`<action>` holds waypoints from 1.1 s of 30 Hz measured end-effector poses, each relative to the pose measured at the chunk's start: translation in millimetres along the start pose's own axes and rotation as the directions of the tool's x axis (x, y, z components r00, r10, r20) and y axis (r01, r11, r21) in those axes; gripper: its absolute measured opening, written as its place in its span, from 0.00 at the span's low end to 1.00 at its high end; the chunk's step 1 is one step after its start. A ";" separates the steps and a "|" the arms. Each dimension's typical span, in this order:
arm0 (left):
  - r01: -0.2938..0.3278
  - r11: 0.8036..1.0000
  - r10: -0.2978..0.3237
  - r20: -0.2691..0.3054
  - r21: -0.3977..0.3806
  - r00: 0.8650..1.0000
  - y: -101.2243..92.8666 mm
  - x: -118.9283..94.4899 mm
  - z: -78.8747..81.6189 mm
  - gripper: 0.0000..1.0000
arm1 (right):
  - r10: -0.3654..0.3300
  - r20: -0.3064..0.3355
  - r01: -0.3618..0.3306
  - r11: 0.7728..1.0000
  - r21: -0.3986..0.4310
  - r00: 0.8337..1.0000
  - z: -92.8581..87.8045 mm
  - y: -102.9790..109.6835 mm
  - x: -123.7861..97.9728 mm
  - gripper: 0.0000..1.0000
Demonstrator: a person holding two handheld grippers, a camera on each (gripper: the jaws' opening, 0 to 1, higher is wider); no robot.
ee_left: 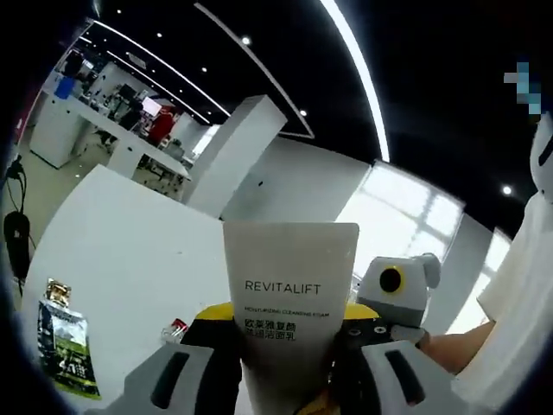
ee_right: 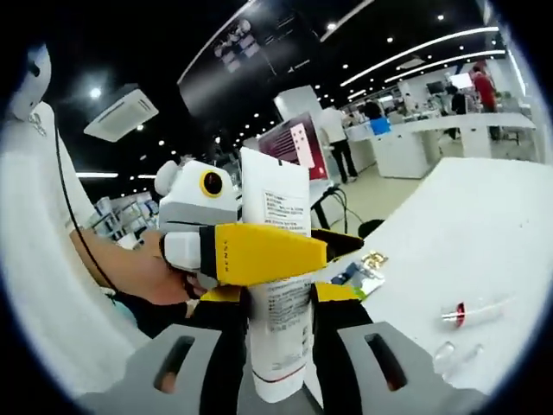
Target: Arrange the skincare products in the storage area until every visible bottle or jar stands upright without overlapping.
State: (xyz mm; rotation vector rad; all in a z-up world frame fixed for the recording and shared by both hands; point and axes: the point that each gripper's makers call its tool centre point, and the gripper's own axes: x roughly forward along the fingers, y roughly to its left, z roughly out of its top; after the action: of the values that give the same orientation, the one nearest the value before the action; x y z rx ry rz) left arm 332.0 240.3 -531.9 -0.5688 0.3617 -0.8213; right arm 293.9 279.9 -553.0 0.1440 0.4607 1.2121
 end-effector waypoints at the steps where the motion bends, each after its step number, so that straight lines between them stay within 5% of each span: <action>1: -0.014 1.000 0.014 0.005 0.015 1.000 1.6 0.4 1.3 0.41 | -0.008 -0.014 0.008 1.000 -0.018 1.000 -2.4 -0.8 -0.4 0.25; 5: -0.051 0.999 0.051 0.045 -0.014 0.998 9.1 -1.4 10.8 0.41 | -0.072 -0.120 0.056 0.990 -0.131 0.990 -22.8 -5.8 1.4 0.26; 13: -0.102 0.995 0.103 0.070 -0.017 0.992 10.6 3.6 14.0 0.41 | -0.210 -0.101 0.186 0.961 -0.206 0.972 -16.8 -14.0 6.5 0.27; 19: -0.142 0.990 0.142 0.105 -0.011 0.984 8.8 3.8 22.5 0.41 | -0.246 -0.089 0.224 0.953 -0.206 0.965 -9.7 -19.2 8.1 0.22; 27: -0.114 0.993 0.114 0.116 -0.007 0.987 4.4 3.4 25.0 0.42 | -0.253 -0.100 0.226 0.948 -0.223 0.962 -7.4 -21.8 1.5 0.17; 31: -0.076 0.997 0.077 0.113 -0.019 0.991 1.9 2.4 25.3 0.43 | -0.189 -0.091 0.175 0.974 -0.144 0.978 -7.5 -20.1 0.7 0.15; 33: -0.048 0.999 0.048 0.088 -0.007 0.995 0.6 2.2 22.1 0.43 | -0.185 -0.116 0.161 0.968 -0.190 0.976 -9.5 -19.5 0.8 0.15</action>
State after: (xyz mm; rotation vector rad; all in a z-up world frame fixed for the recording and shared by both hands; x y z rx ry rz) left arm 345.1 246.3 -514.9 -0.5971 0.2951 -0.7466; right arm 307.1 272.4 -568.5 -0.1307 0.4672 1.0880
